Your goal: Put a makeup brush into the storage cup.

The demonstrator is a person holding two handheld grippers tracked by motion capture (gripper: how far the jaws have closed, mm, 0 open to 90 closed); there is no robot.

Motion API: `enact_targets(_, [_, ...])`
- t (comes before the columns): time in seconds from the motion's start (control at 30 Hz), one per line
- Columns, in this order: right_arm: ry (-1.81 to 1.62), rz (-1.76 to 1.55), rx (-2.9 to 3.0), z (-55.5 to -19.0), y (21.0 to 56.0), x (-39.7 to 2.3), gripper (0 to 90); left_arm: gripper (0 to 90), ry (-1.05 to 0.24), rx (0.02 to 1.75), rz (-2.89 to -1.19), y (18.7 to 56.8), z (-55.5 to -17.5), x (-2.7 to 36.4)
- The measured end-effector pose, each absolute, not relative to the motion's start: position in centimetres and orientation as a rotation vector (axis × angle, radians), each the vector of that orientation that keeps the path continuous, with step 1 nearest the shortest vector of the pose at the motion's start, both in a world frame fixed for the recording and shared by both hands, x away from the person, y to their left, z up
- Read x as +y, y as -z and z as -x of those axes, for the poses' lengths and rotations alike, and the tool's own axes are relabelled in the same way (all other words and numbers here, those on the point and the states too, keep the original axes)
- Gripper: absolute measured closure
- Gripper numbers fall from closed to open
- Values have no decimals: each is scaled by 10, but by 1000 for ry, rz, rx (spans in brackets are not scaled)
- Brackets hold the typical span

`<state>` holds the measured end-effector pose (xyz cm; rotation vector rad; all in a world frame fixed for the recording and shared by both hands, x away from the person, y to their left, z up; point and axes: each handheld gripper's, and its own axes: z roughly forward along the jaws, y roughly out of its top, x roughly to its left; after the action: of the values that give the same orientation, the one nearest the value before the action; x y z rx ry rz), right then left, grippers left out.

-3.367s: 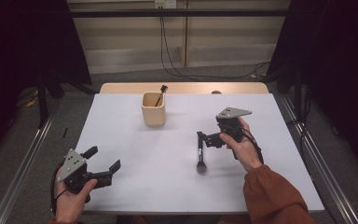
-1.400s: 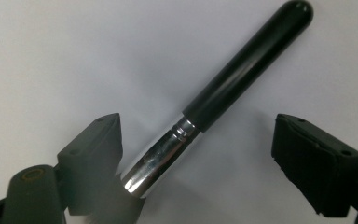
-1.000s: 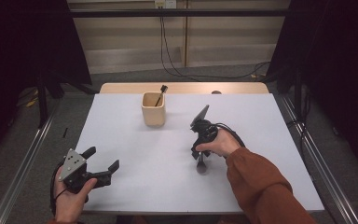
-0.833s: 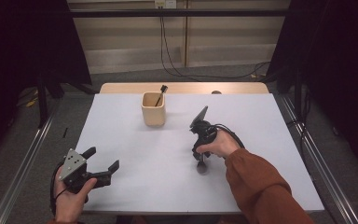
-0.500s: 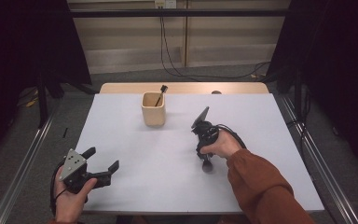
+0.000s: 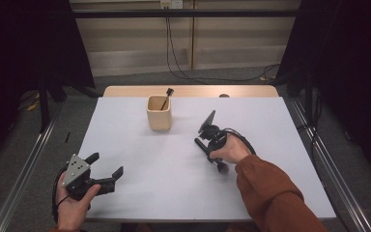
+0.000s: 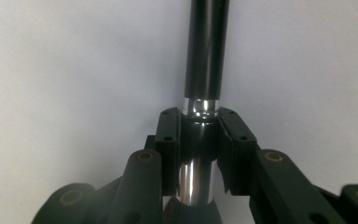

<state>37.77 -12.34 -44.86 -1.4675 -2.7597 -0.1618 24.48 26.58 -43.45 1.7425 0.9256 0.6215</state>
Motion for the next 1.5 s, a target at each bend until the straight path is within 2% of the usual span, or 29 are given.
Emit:
enact_targets(0.87, [400, 1426, -2738, -378, 429, -145, 722, 44, -615, 899, -1759, 433, -244, 266])
enact_targets(1.5, [1003, 1437, -2812, -362, 415, -168, 722, 42, -600, 850, -1764, 434, -244, 264])
